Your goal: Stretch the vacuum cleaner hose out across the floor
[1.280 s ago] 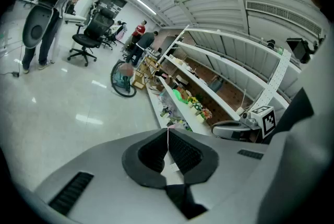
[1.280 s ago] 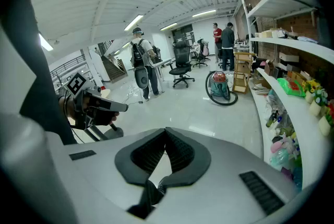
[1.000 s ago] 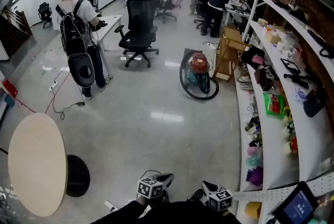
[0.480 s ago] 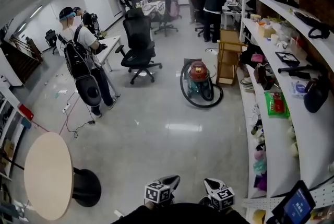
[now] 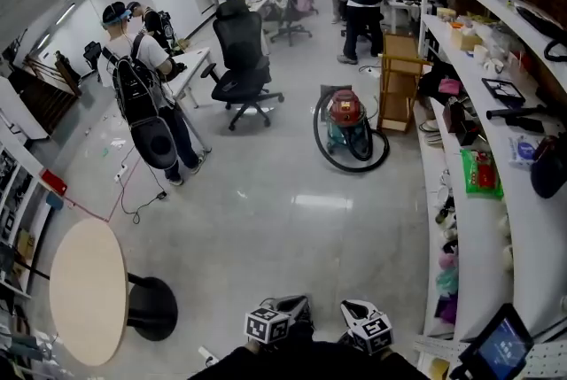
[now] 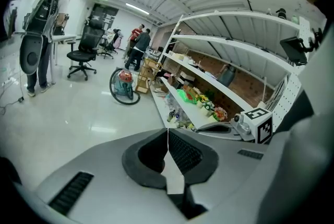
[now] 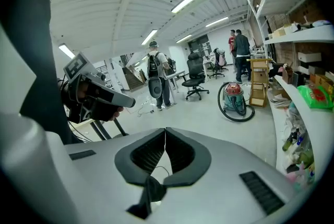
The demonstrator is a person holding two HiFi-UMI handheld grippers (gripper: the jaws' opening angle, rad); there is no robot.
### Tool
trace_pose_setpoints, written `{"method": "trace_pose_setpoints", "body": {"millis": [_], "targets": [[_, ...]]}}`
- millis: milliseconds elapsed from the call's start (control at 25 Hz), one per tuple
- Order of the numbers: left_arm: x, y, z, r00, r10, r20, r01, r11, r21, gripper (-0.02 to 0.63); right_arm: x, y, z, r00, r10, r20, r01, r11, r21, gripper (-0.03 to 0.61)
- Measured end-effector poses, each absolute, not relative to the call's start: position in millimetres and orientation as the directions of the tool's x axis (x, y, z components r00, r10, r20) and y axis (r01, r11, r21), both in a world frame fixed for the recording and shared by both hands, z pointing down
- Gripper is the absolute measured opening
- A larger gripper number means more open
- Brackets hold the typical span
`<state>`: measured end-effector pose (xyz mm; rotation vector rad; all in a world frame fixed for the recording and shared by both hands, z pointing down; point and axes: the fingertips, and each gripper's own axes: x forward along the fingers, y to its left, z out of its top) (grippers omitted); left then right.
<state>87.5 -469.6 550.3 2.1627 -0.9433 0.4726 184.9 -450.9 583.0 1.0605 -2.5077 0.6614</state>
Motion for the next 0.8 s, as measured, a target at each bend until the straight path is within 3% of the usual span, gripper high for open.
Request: {"method": "trace_pose_setpoints", "body": {"millis": [520, 800], "targets": [[41, -632, 550, 0.782, -0.429, 0.453, -0.624, -0.534, 0.571, 0.021, 140, -599, 569, -0.532, -0.625, 0.572, -0.829, 0.524, -0.199, 0.014], [-17, -678, 577, 0.799, -0.374, 0.471, -0.601, -0.516, 0.61, 0.021, 92, -648, 574, -0.532, -0.578, 0.619, -0.829, 0.504, -0.241, 0.014]]}}
